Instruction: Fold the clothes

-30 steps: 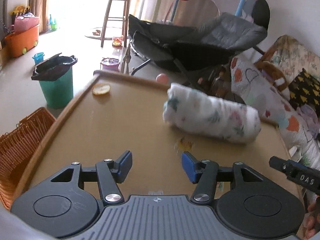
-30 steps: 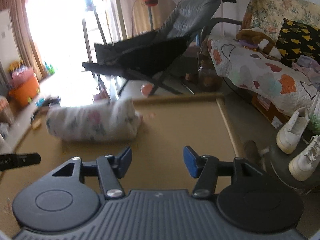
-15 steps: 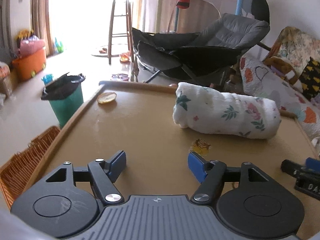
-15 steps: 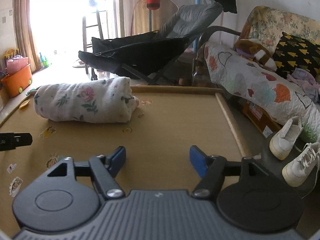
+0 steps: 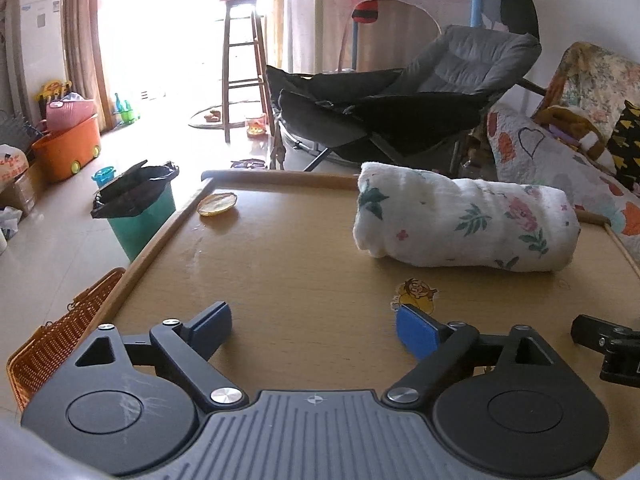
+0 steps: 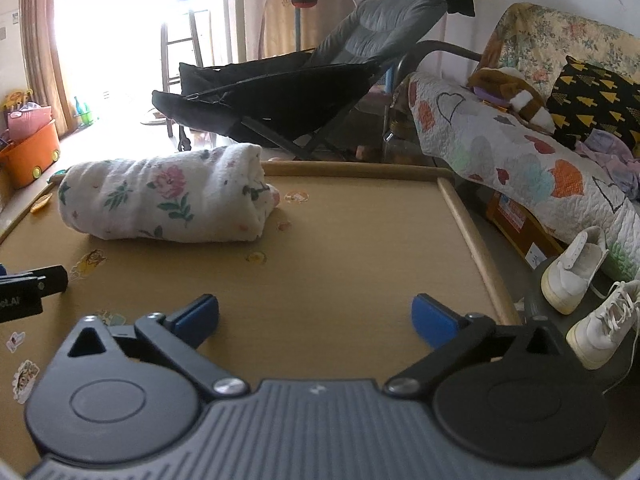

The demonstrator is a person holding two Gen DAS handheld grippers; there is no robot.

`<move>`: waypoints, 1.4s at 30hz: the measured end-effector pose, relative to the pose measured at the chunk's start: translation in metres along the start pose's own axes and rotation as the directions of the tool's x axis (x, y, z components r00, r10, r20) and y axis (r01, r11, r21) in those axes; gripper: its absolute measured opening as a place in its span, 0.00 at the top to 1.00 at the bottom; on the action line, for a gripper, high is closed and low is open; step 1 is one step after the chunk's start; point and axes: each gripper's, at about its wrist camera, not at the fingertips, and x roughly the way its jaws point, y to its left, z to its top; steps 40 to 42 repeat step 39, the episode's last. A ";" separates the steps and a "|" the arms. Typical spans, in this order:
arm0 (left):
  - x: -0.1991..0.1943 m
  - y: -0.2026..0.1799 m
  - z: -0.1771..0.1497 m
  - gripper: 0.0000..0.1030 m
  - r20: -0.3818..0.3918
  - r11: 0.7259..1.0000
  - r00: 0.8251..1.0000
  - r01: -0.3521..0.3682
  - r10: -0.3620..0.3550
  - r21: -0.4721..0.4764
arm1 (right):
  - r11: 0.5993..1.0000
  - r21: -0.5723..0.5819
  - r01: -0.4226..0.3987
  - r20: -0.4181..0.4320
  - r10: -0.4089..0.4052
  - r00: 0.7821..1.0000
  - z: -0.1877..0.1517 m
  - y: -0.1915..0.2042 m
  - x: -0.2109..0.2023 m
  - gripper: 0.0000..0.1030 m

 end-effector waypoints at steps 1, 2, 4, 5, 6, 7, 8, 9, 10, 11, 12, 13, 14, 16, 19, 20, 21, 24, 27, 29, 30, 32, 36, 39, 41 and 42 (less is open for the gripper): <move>0.001 0.000 0.000 0.06 -0.004 1.000 1.000 0.000 0.000 -0.001 | 1.000 0.000 0.000 0.000 0.000 1.000 0.001 0.000 0.001 0.00; 0.002 0.000 0.000 0.02 -0.008 1.000 1.000 0.000 0.000 -0.002 | 1.000 0.000 0.000 0.000 0.000 1.000 0.000 0.000 0.001 0.00; 0.004 0.000 0.000 0.00 -0.014 1.000 1.000 -0.001 0.001 -0.004 | 1.000 0.000 0.000 -0.001 0.000 1.000 0.002 0.000 0.001 0.00; 0.004 0.000 0.000 0.00 -0.015 1.000 1.000 -0.001 0.001 -0.004 | 1.000 0.001 0.000 0.000 0.000 1.000 0.000 0.000 0.000 0.00; 0.005 -0.001 0.000 0.00 -0.016 1.000 1.000 -0.001 0.001 -0.005 | 1.000 0.000 0.000 0.000 0.000 1.000 0.000 0.000 0.000 0.00; 0.004 -0.002 -0.001 0.00 -0.015 1.000 1.000 -0.002 0.002 -0.005 | 1.000 0.000 0.000 0.000 0.000 1.000 0.000 0.000 0.001 0.00; 0.004 -0.003 -0.002 0.00 -0.015 1.000 1.000 -0.002 0.002 -0.005 | 1.000 0.000 0.000 -0.001 0.000 1.000 0.000 0.000 0.001 0.00; 0.004 -0.003 -0.002 0.00 -0.015 1.000 1.000 -0.002 0.002 -0.005 | 1.000 0.000 0.000 -0.001 0.000 1.000 0.001 -0.001 0.001 0.00; 0.004 -0.003 -0.002 0.00 -0.015 1.000 1.000 -0.002 0.002 -0.006 | 1.000 0.000 0.000 -0.001 0.000 1.000 0.001 -0.001 0.002 0.00; 0.005 -0.002 -0.002 0.00 -0.016 1.000 1.000 -0.002 0.001 -0.006 | 1.000 0.000 -0.001 -0.001 0.001 1.000 0.001 -0.001 0.002 0.00; 0.005 -0.002 -0.002 0.00 -0.016 1.000 1.000 -0.001 0.001 -0.006 | 1.000 0.000 0.000 -0.001 0.000 1.000 0.000 -0.001 0.002 0.00; 0.005 -0.003 -0.002 0.00 -0.016 1.000 1.000 -0.001 0.001 -0.006 | 1.000 0.001 0.000 -0.001 0.000 1.000 0.000 -0.001 0.002 0.00; 0.006 -0.003 -0.002 0.00 -0.016 1.000 1.000 -0.001 0.001 -0.007 | 1.000 0.001 0.000 -0.001 0.000 1.000 0.000 -0.001 0.001 0.00; 0.007 -0.002 -0.002 0.00 -0.016 1.000 1.000 -0.001 0.001 -0.007 | 1.000 0.000 0.000 -0.002 0.000 1.000 0.002 -0.001 0.002 0.00; 0.007 -0.002 -0.002 0.00 -0.017 1.000 1.000 -0.001 0.001 -0.007 | 1.000 0.001 0.000 -0.002 0.000 1.000 0.002 -0.001 0.001 0.00; 0.007 -0.002 -0.002 0.00 -0.017 1.000 1.000 -0.001 0.000 -0.007 | 1.000 0.001 0.000 -0.002 0.000 1.000 0.002 -0.001 0.001 0.00; 0.008 -0.003 -0.002 0.00 -0.017 1.000 1.000 -0.001 0.000 -0.007 | 1.000 0.001 0.000 -0.002 0.000 1.000 0.002 -0.001 0.001 0.00; 0.008 -0.002 -0.002 0.00 -0.017 1.000 1.000 0.000 0.000 -0.007 | 1.000 0.001 0.001 -0.002 -0.001 1.000 0.002 0.000 0.001 0.00; 0.007 -0.003 -0.002 0.00 -0.017 1.000 1.000 -0.002 0.001 -0.008 | 1.000 0.001 0.001 -0.002 -0.001 1.000 0.002 0.000 0.001 0.00; 0.007 -0.004 -0.002 0.00 -0.017 1.000 1.000 -0.002 0.002 -0.008 | 1.000 0.001 0.001 -0.002 -0.001 1.000 0.002 -0.001 0.001 0.00; 0.007 -0.004 -0.002 0.00 -0.017 1.000 1.000 -0.002 0.002 -0.008 | 1.000 0.001 0.001 -0.002 -0.001 1.000 0.002 -0.001 0.001 0.00; 0.007 -0.004 -0.002 0.00 -0.017 1.000 1.000 -0.003 0.002 -0.009 | 1.000 0.001 0.001 -0.002 -0.001 1.000 0.002 0.000 0.001 0.00; 0.007 -0.005 -0.002 0.00 -0.017 1.000 1.000 -0.003 0.003 -0.009 | 1.000 0.001 0.001 -0.002 -0.001 1.000 0.002 0.000 0.001 0.00; 0.007 -0.006 -0.002 0.00 -0.017 1.000 1.000 -0.004 0.004 -0.010 | 1.000 0.001 0.001 -0.002 -0.001 1.000 0.002 0.000 0.001 0.00; 0.007 -0.006 -0.002 0.00 -0.017 1.000 1.000 -0.004 0.004 -0.010 | 1.000 0.001 0.001 -0.002 -0.001 1.000 0.002 0.000 0.001 0.00; 0.007 -0.006 -0.002 0.00 -0.017 1.000 1.000 -0.004 0.004 -0.010 | 1.000 0.001 0.001 -0.002 -0.001 1.000 0.002 0.000 0.001 0.00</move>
